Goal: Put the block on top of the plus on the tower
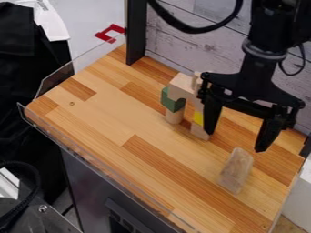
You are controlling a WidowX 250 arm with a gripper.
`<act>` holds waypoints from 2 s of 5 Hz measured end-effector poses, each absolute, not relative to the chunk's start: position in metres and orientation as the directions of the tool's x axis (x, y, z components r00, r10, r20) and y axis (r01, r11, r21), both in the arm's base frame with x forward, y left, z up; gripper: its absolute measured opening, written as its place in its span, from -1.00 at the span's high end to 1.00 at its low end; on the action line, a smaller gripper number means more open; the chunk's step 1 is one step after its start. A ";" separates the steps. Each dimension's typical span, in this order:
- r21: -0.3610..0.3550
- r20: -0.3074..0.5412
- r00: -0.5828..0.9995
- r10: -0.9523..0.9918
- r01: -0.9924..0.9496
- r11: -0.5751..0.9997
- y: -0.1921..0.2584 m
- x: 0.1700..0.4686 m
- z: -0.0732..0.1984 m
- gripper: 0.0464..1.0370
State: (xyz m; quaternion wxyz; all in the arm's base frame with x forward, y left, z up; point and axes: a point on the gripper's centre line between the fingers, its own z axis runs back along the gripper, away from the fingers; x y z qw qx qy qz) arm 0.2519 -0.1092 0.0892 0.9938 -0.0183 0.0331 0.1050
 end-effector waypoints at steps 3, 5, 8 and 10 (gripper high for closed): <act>-0.056 -0.089 0.975 0.206 -0.211 0.976 -0.110 0.253 0.066 -0.92; -0.110 -0.094 0.974 0.205 -0.215 0.971 -0.112 0.256 0.048 -0.92; -0.113 -0.140 0.973 0.184 -0.200 0.973 -0.117 0.259 0.019 -0.92; -0.132 -0.153 0.969 0.195 -0.216 0.967 -0.122 0.260 0.010 -0.78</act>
